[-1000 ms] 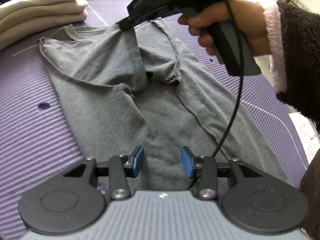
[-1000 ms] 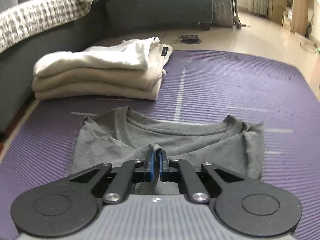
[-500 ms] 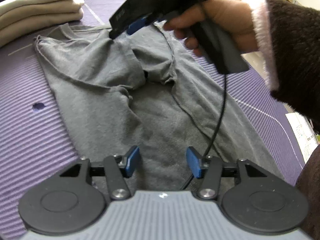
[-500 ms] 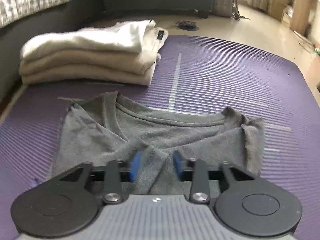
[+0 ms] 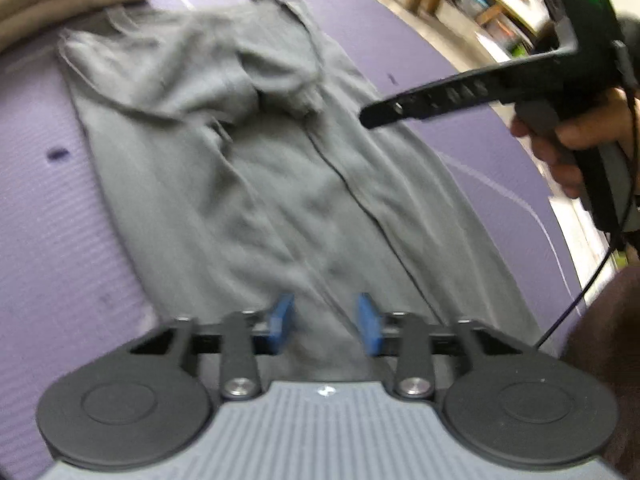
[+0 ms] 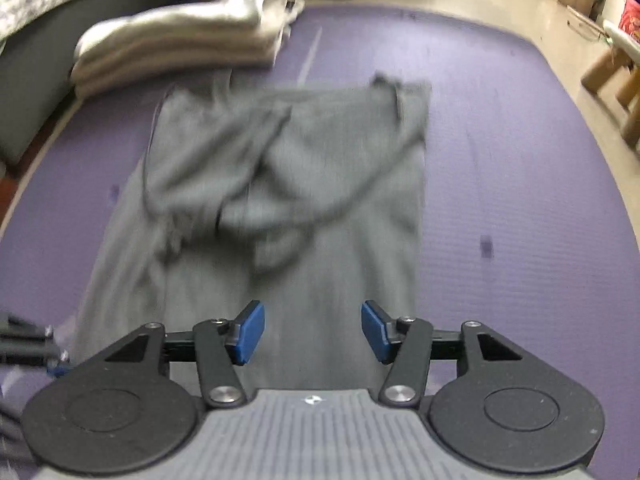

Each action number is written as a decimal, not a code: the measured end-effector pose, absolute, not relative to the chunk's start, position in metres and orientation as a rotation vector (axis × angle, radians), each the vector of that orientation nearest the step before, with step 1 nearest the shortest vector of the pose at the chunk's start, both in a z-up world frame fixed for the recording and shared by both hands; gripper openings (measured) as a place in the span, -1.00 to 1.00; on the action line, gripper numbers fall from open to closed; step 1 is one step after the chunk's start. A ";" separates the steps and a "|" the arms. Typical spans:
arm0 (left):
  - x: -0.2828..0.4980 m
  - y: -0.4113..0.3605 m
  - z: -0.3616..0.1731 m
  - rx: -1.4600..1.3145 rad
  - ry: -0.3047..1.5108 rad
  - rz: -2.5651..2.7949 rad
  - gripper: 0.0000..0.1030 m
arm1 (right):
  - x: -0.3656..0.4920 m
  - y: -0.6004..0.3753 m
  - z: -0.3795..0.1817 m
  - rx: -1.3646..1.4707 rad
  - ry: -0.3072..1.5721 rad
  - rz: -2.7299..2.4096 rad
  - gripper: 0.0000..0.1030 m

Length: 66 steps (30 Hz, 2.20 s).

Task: Fold clothes

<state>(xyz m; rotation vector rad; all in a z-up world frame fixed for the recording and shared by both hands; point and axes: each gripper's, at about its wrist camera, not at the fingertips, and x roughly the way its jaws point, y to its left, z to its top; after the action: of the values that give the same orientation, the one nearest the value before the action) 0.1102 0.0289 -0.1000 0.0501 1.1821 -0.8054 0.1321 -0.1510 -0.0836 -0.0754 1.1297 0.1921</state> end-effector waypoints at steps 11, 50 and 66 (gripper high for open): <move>0.037 0.020 -0.095 0.227 1.157 -0.868 -0.56 | 0.028 -0.137 -0.103 -0.117 1.287 0.235 -0.24; 0.023 0.016 -0.076 0.365 1.141 -0.755 -0.13 | -0.026 -0.082 -0.097 0.146 1.365 0.417 -0.27; 0.169 -0.021 -0.082 0.490 0.843 -0.297 -0.13 | -0.014 -0.064 -0.115 0.154 1.303 0.650 -0.42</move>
<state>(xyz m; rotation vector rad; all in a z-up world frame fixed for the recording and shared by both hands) 0.1690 -0.0211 -0.0824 0.4895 0.8427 -0.2971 -0.0142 -0.0640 -0.1146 0.1544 1.3029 0.6497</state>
